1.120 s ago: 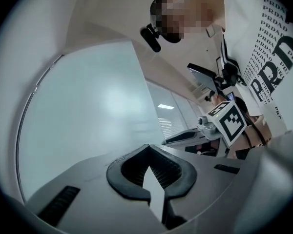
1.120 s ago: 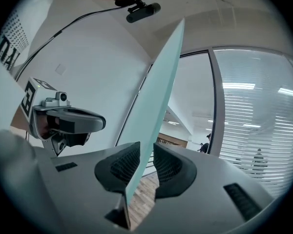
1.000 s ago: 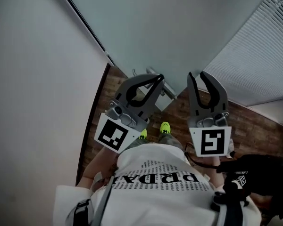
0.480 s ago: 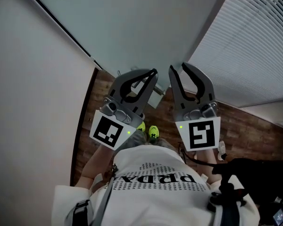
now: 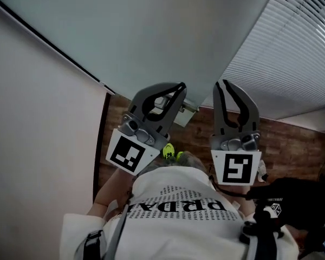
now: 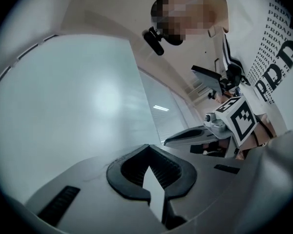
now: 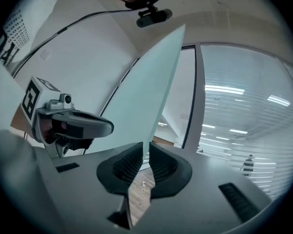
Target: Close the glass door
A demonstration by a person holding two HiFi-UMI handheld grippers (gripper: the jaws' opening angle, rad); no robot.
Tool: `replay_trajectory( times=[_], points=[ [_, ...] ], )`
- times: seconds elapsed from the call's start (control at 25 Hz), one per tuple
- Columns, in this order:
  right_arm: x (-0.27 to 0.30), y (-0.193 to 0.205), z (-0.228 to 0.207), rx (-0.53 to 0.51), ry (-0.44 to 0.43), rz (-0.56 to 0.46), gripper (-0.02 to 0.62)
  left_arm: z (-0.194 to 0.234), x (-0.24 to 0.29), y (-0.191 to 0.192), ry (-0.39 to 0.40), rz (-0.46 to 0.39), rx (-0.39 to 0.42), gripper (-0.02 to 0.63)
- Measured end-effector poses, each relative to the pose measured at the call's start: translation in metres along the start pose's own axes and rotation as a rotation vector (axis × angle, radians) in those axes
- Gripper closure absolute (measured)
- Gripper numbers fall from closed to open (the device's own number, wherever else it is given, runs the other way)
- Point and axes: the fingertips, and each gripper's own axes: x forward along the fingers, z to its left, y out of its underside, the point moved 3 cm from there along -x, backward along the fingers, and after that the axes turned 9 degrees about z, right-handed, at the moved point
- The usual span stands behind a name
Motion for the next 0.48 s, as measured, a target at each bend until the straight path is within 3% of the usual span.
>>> replay_trajectory(
  times=[0.08,0.24,0.48],
  points=[
    [-0.004,-0.018,0.004,-0.013,0.010,-0.034,0.590,0.002,0.001,-0.008,0.025,-0.007,0.011,0.614],
    [0.009,-0.022,0.016,-0.009,-0.074,-0.043,0.597,0.005,0.004,-0.006,0.035,0.003,-0.014,0.615],
    [0.008,-0.017,0.036,-0.034,-0.165,-0.069,0.598,0.004,0.003,0.010,-0.016,0.015,-0.014,0.614]
  ],
)
